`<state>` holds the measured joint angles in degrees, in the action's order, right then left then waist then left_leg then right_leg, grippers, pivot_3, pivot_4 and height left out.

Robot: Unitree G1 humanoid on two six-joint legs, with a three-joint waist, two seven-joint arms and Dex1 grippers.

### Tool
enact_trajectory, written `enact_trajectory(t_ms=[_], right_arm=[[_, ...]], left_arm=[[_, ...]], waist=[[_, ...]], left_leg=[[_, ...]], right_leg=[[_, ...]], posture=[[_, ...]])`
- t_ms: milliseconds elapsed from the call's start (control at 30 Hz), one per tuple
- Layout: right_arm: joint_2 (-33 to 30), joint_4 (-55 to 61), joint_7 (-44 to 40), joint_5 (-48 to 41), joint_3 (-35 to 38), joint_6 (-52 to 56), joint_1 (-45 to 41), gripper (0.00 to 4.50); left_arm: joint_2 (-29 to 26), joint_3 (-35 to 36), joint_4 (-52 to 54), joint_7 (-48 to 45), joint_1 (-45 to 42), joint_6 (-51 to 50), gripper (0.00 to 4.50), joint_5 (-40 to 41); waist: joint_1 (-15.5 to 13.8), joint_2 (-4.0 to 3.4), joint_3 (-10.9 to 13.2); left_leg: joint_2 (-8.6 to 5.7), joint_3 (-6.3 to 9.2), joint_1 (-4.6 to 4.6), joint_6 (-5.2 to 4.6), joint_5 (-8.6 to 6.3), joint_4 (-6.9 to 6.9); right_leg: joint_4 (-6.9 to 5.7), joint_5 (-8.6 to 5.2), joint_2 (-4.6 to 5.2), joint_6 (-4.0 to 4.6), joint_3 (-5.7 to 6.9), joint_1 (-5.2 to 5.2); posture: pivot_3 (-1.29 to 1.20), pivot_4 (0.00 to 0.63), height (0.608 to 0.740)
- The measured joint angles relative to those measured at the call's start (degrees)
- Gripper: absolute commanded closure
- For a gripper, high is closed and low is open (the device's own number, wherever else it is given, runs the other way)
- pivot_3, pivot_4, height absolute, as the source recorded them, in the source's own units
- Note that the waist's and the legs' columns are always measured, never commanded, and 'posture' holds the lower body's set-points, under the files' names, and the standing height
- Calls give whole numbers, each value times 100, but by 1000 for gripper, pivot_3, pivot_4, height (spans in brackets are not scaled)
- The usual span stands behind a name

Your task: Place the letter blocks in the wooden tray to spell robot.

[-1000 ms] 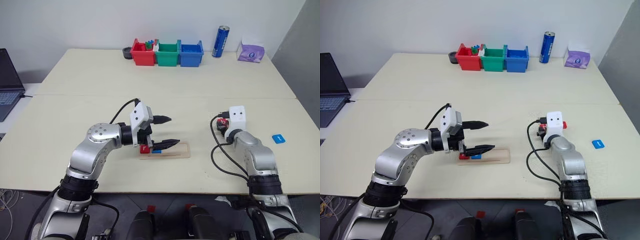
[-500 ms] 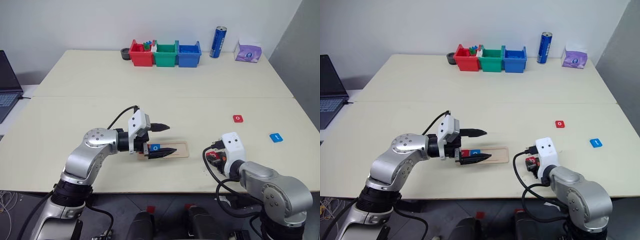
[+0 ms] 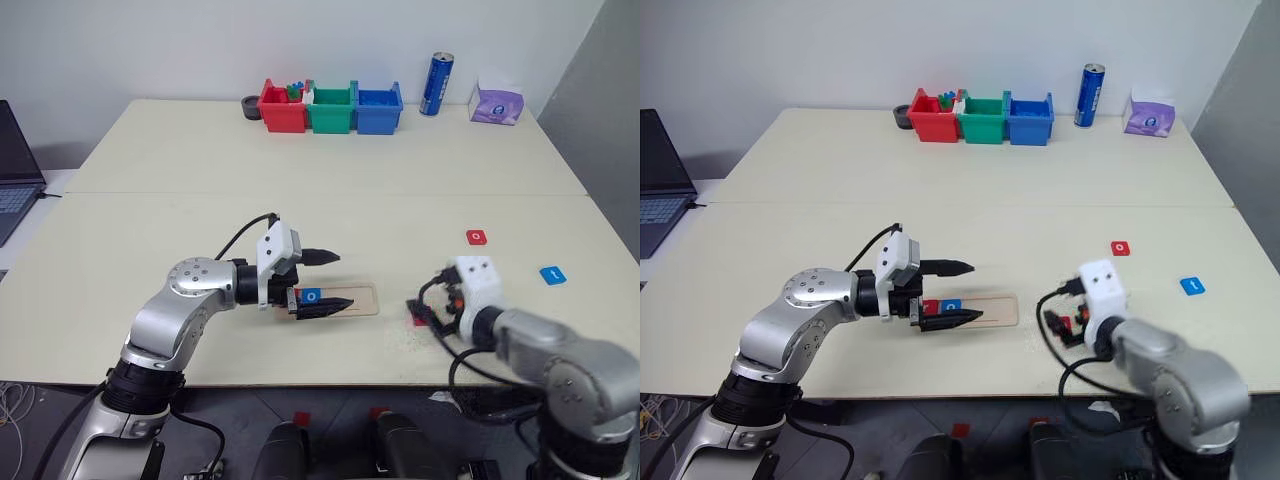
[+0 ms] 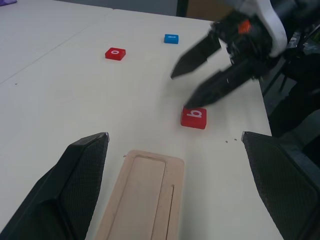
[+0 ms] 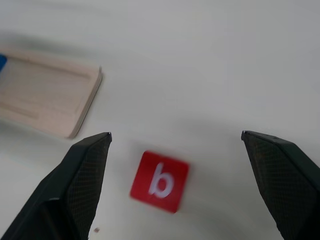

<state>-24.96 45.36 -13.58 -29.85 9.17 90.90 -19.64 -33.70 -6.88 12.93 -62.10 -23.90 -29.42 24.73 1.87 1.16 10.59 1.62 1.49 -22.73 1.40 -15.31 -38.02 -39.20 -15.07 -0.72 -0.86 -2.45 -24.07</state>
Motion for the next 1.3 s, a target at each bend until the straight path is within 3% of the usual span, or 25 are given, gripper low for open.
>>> enact_trajectory(t_ms=[100, 200, 367, 600, 967, 1067, 1300], right_arm=[[-910, -338, -1163, -358, 220, -821, -202, 11], [-1956, -891, -3063, -284, -108, -2939, 731, 11], [-2307, -2433, -4739, 653, -907, -5978, 1412, 11], [-1957, -4015, -5132, 1264, -1352, -7509, 781, 11], [-1725, -4571, -5234, 1523, -1685, -7940, 688, 11], [-1720, -4708, -5233, 1592, -1722, -8051, 641, 593], [-1716, -4806, -5228, 1654, -1721, -8138, 588, 3039]], left_arm=[[-64, 0, 2, -116, 13, 3, 0, 16], [-148, -41, 17, -344, 94, 27, 0, 76], [-256, -201, -5, -671, 120, 172, 0, 71], [-317, -282, -7, -914, 81, 323, 0, 62], [-378, -294, -140, -1152, 66, 603, 0, -35], [-377, -324, -209, -1186, 57, 633, 0, -80], [-359, -414, -253, -1221, 41, 727, 0, -134]], waist=[[-4, 2, -1], [-38, 4, -1], [0, 7, 1], [1, 9, 3], [-19, 9, 3], [-17, 9, 3], [-18, 8, 3]], left_leg=[[3, 6, -2, -2, -1, 10], [2, 13, -10, -15, -10, 11], [-2, -12, -8, -18, -12, 0], [7, -2, 27, -17, -9, -4], [4, -6, 27, -17, -9, -5], [4, -6, 27, -17, -9, -5], [4, -5, 27, -17, -9, -5]], right_leg=[[19, 0, -3, 0, 7, 5], [30, -4, 0, -6, 9, 9], [25, -3, 6, -8, -4, 4], [12, 6, -8, -4, 0, 30], [18, 6, -1, -4, -5, 33], [17, 6, -2, -4, -4, 33], [17, 6, -2, -3, -5, 34]], posture=[[0, 150, 740], [0, 150, 740], [0, 150, 740], [0, 150, 740], [0, 150, 740], [0, 150, 740], [0, 150, 740]])
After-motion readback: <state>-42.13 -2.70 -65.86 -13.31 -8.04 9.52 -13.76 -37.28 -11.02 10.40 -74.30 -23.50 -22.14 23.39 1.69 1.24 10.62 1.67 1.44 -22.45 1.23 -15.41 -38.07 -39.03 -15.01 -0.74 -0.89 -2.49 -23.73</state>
